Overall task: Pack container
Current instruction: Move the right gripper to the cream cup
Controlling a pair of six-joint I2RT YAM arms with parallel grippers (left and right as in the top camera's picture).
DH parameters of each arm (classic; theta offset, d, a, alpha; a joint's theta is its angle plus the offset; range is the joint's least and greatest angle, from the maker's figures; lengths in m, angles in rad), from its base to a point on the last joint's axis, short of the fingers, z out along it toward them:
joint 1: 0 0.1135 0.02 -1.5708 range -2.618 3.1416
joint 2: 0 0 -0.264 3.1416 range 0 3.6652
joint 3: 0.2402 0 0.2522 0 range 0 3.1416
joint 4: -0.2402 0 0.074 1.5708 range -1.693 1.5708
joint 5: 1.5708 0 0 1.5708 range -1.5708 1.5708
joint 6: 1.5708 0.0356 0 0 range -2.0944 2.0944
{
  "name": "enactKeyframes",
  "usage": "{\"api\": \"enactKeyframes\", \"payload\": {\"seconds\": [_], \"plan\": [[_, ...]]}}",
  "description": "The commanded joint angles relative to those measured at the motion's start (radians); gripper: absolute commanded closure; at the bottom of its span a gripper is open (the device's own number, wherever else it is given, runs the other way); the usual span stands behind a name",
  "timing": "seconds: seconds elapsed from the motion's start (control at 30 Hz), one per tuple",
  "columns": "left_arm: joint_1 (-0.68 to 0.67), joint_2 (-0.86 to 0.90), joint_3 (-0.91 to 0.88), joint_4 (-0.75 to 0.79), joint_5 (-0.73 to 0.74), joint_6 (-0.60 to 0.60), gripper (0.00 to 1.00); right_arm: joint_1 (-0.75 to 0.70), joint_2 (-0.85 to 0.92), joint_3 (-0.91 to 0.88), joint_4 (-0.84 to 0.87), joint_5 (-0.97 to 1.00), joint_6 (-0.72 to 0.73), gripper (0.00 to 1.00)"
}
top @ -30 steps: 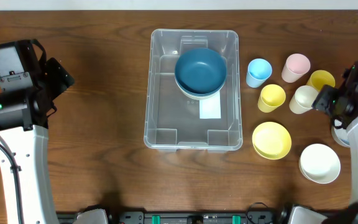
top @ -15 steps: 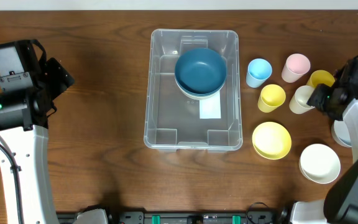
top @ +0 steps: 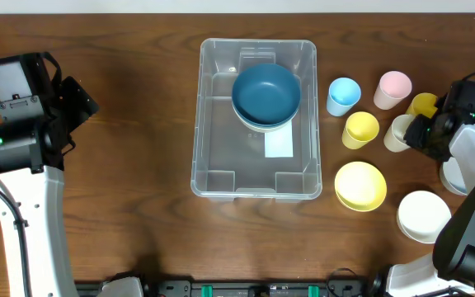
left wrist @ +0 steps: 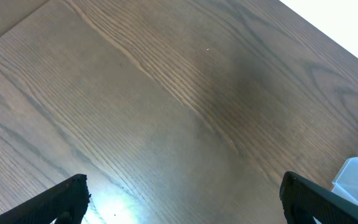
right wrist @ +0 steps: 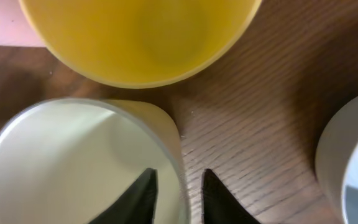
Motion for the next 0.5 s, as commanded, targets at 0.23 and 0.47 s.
{"api": "enactKeyframes", "payload": {"seconds": [0.23, 0.47], "plan": [[0.005, 0.006, 0.011, -0.002, -0.011, -0.001, 0.02, -0.005, 0.010, 0.017, -0.004, -0.012, 0.005, 0.99], [0.005, 0.006, 0.011, -0.002, -0.011, -0.001, 0.02, -0.002, -0.038, 0.020, -0.031, -0.012, 0.005, 0.99]]}}
